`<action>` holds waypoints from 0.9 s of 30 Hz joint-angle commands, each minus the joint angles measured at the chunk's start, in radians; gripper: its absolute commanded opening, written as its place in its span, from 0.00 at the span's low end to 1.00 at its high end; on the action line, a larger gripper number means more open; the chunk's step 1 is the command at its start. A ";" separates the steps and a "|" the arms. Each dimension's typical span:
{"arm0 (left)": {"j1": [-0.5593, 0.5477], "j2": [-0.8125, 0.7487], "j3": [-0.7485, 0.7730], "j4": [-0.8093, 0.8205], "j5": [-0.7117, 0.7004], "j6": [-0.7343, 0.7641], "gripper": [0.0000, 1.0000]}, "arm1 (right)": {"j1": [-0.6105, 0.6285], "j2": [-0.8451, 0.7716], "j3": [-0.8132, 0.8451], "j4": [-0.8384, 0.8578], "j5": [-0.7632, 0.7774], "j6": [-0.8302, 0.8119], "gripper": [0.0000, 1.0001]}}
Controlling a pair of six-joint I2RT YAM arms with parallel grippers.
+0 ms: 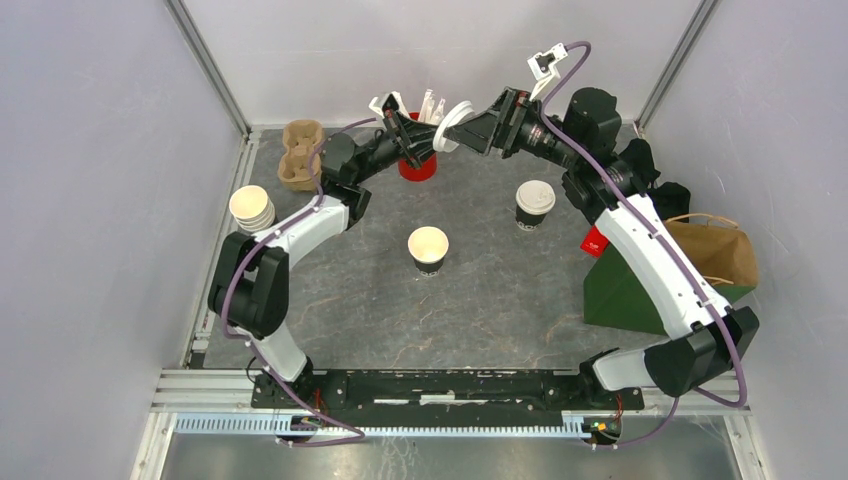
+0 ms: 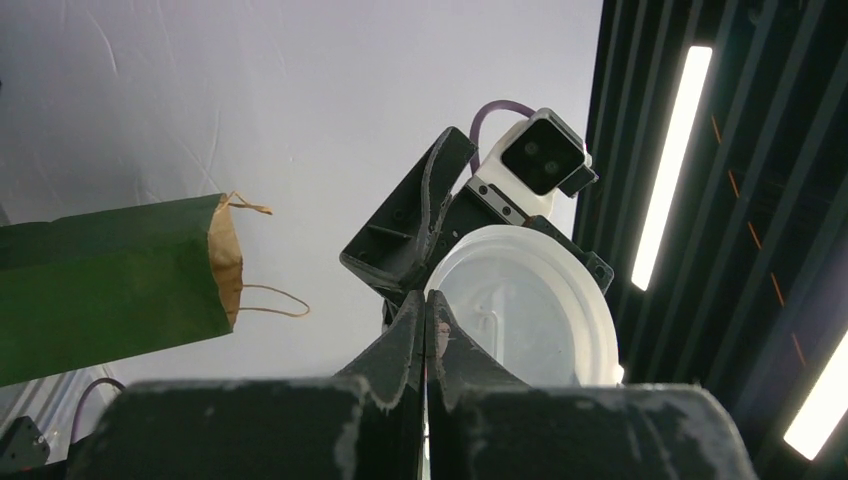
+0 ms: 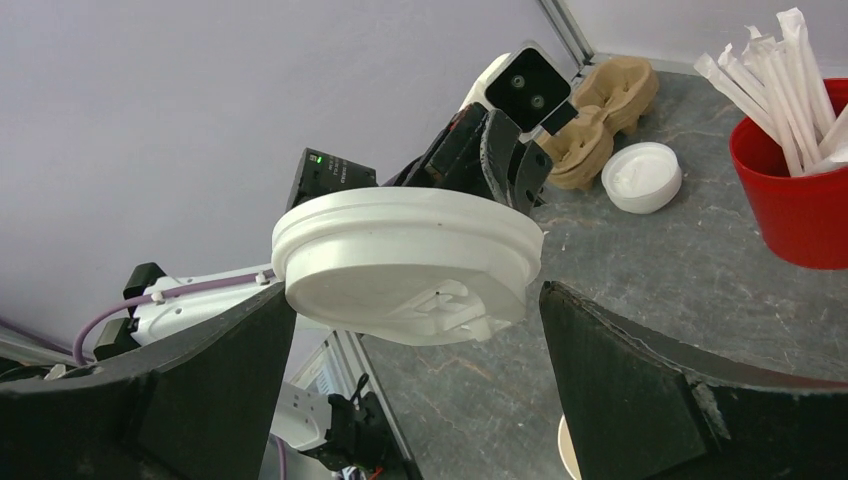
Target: Pack the takeout coffee
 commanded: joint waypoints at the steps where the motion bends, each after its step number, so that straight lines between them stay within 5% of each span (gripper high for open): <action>1: -0.011 -0.075 0.016 -0.052 -0.004 0.093 0.02 | 0.002 -0.021 0.033 -0.014 0.040 -0.013 0.98; 21: -0.013 -0.119 -0.004 -0.219 0.001 0.233 0.03 | 0.002 -0.027 0.012 -0.029 0.064 0.005 0.82; 27: 0.010 -0.174 -0.013 -0.400 -0.009 0.368 0.43 | 0.003 -0.040 -0.015 -0.027 0.058 0.009 0.79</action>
